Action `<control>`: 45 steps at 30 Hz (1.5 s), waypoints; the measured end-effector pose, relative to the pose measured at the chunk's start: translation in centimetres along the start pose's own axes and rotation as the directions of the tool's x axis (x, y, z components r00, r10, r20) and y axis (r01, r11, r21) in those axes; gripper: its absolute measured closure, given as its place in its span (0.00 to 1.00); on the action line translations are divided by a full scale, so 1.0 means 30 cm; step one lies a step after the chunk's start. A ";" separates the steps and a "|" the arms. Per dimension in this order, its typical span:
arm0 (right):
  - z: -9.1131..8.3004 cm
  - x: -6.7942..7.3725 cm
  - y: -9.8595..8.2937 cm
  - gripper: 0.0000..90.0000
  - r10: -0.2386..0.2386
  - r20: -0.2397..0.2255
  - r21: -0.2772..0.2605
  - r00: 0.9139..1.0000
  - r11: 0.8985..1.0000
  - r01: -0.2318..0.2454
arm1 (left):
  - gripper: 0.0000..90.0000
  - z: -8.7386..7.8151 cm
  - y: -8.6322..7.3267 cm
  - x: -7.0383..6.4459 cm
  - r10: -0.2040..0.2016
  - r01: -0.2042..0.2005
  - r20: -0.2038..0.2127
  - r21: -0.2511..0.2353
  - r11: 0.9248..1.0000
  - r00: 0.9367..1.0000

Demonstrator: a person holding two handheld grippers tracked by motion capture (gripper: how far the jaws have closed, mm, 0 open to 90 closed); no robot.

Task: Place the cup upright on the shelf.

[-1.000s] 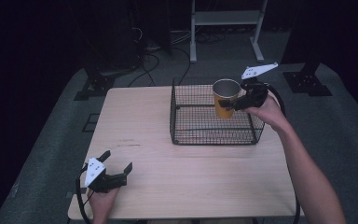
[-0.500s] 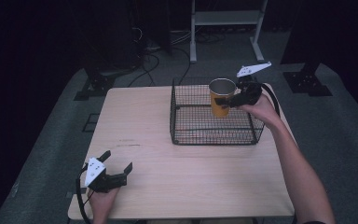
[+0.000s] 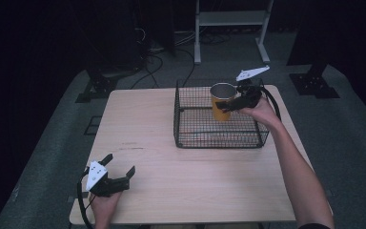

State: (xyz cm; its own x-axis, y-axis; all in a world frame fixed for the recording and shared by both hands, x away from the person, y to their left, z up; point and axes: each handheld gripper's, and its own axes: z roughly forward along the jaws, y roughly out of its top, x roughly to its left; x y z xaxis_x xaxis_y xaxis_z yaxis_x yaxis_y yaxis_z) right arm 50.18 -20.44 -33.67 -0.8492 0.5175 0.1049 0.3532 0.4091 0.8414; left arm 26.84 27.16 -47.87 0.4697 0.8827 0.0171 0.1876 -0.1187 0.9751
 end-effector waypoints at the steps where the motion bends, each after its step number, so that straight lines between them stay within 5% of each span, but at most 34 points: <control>1: 0.006 -0.002 -0.002 0.15 0.002 0.001 0.003 1.000 1.000 -0.002 | 0.02 0.000 0.000 0.000 0.000 0.000 0.000 0.001 1.000 1.000; 45: 0.176 -0.076 -0.112 0.14 0.080 0.036 0.144 0.996 0.986 -0.084 | 0.02 -0.001 0.000 0.001 -0.001 0.001 -0.001 -0.005 1.000 1.000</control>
State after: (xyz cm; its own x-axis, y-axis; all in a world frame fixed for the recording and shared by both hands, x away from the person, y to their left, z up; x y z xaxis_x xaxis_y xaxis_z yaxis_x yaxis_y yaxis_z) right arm 53.02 -19.02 -39.53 -0.8035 0.5755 0.1523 0.4762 0.4679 0.7445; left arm 26.83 27.21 -47.85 0.4689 0.8831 0.0159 0.1838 -0.1152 0.9762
